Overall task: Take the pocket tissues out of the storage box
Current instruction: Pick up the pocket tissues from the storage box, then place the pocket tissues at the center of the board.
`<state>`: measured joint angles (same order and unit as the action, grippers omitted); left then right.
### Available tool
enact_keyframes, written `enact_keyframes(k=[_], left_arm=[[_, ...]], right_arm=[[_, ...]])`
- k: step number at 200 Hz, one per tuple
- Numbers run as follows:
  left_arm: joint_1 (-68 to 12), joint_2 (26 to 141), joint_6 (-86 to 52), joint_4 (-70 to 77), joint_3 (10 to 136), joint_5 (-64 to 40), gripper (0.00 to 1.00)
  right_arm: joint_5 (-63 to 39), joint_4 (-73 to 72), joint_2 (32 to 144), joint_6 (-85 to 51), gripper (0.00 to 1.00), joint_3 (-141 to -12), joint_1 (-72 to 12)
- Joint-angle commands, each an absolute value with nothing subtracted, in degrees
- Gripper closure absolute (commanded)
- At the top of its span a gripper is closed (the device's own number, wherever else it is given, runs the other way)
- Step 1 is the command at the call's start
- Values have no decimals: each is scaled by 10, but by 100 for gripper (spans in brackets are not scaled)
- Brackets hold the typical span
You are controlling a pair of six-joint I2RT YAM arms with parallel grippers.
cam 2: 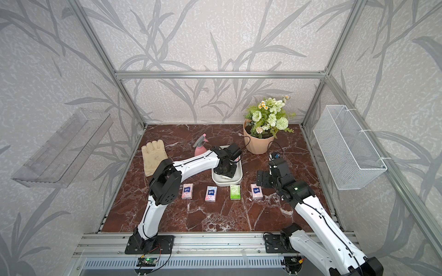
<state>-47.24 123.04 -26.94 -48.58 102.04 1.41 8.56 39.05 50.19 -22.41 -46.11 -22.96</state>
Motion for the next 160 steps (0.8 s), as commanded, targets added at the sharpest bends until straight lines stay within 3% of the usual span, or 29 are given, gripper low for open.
enact_keyframes(k=[1, 160], left_arm=[[-473, 1161, -260, -508, 1009, 25, 53], [-469, 759, -365, -625, 670, 101, 54]], right_arm=[[96, 381, 502, -223, 1, -456, -228], [78, 341, 532, -228, 1, -460, -221]])
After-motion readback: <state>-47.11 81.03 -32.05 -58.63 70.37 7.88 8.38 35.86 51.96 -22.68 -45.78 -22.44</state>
